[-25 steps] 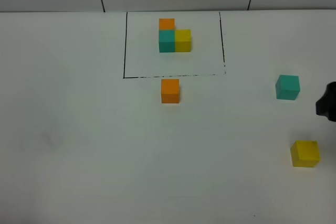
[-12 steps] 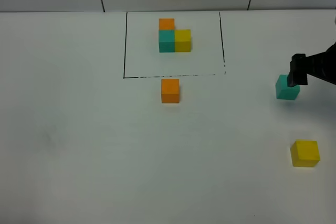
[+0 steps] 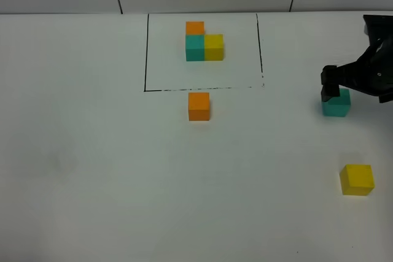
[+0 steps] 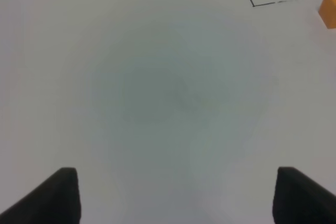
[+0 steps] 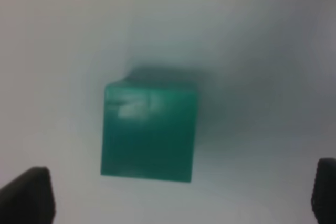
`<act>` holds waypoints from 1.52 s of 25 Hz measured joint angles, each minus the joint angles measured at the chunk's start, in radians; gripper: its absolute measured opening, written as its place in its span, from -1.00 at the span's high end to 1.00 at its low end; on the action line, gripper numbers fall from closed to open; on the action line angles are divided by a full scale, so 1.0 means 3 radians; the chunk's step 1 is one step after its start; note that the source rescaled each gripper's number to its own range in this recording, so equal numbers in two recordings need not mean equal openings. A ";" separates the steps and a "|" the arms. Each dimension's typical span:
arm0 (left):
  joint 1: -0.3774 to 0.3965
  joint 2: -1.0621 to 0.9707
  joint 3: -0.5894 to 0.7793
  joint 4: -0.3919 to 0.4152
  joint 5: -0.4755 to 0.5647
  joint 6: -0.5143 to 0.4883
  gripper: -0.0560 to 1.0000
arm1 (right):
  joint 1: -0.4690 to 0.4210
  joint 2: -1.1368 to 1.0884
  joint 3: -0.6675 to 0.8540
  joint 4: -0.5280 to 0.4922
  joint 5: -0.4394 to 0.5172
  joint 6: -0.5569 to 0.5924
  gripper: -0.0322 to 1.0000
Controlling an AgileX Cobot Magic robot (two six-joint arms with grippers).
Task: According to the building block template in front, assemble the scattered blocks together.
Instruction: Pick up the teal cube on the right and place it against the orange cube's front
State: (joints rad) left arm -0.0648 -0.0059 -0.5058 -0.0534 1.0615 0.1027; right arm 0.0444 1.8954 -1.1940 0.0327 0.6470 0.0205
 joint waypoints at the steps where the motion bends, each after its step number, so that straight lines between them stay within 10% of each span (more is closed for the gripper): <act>1: 0.0000 0.0000 0.0000 0.0000 0.0000 0.0000 -0.46 | 0.0026 0.0041 -0.0018 -0.0023 0.0000 0.0000 -1.00; 38: 0.0000 0.0000 0.0000 0.0000 0.0000 -0.0005 -0.42 | 0.0106 0.0397 -0.0041 -0.0207 -0.0278 0.0447 -1.00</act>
State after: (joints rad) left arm -0.0648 -0.0059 -0.5058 -0.0534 1.0615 0.1012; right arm 0.0761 2.0145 -1.2062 -0.0293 0.5635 0.1545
